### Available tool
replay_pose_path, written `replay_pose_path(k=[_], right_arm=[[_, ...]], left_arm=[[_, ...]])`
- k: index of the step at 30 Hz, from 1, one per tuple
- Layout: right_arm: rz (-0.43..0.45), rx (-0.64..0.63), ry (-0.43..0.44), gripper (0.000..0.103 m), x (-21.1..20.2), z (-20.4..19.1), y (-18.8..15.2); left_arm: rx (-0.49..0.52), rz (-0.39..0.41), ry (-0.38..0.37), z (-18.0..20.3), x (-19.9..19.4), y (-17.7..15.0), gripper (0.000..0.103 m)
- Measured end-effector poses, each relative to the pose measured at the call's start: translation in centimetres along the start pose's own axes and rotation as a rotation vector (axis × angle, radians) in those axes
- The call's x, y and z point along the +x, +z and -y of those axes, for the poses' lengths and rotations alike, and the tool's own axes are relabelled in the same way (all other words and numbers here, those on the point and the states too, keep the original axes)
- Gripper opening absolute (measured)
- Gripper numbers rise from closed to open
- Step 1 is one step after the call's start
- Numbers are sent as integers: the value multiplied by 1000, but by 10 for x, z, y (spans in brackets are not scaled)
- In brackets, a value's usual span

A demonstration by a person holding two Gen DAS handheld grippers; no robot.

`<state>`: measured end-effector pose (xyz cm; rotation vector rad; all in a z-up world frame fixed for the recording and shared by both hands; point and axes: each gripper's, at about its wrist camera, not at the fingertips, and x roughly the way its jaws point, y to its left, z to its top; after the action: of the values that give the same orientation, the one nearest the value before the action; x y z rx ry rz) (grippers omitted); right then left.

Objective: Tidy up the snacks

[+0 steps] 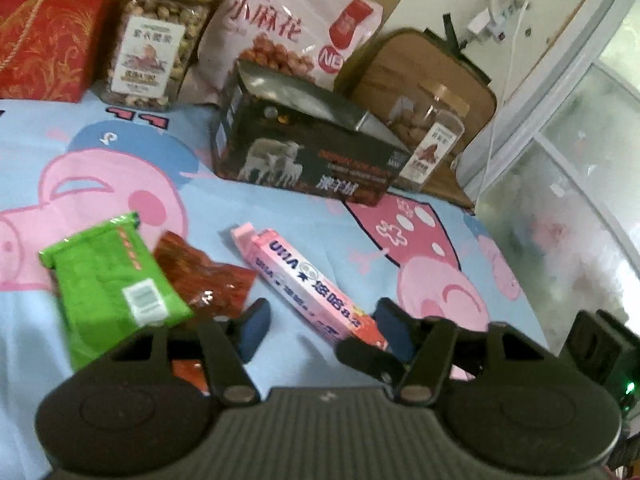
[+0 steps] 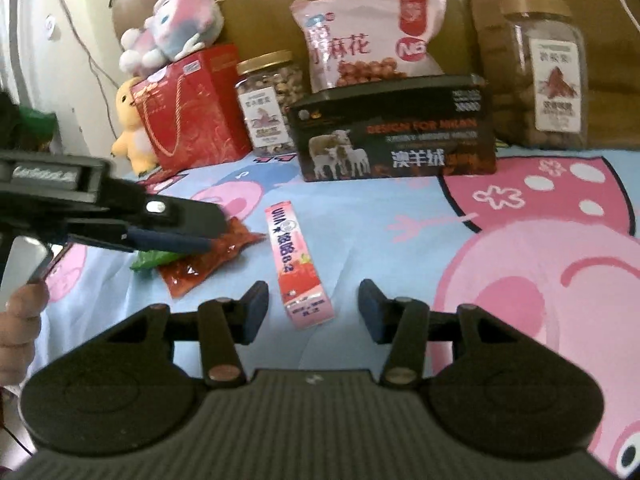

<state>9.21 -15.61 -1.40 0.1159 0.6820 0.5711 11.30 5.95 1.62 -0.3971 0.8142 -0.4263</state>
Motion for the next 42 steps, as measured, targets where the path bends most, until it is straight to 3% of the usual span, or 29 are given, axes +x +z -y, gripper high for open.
replay_pose_path(k=[2, 8, 11, 13, 15, 16, 17, 24, 29, 32, 36, 39, 42], right_arm=[[-17, 44, 34, 32, 7, 5, 4], [-75, 497, 264, 29, 11, 66, 1], [-80, 541, 312, 28, 7, 70, -6], [-84, 522, 326, 27, 5, 64, -9], [-83, 486, 328, 27, 4, 57, -10], [-82, 462, 321, 27, 3, 53, -9], [-83, 443, 315, 27, 4, 51, -7], [-11, 332, 294, 26, 0, 41, 15], [64, 250, 264, 26, 9, 42, 65], [121, 125, 221, 25, 19, 46, 105], [104, -12, 136, 25, 45, 53, 144], [73, -77, 67, 25, 71, 62, 155], [107, -215, -119, 28, 90, 61, 153]], left_arm=[[-9, -8, 10, 1, 4, -1, 66], [-95, -37, -1, -8, 16, 4, 68], [-137, -54, -17, -12, 27, 7, 66], [-138, -48, -17, -10, 32, 10, 62], [-141, -59, -15, -9, 37, 12, 46], [-139, -69, -19, -9, 39, 12, 32], [-142, -79, -26, -9, 41, 13, 30], [-66, 1, -45, 8, 21, 45, 28], [7, 62, -25, 25, 22, 102, 30], [20, 110, -35, 30, 30, 139, 31], [3, 123, -20, 24, 59, 171, 32], [-31, 90, 14, 14, 85, 180, 33], [-30, 60, 68, 7, 101, 176, 38]])
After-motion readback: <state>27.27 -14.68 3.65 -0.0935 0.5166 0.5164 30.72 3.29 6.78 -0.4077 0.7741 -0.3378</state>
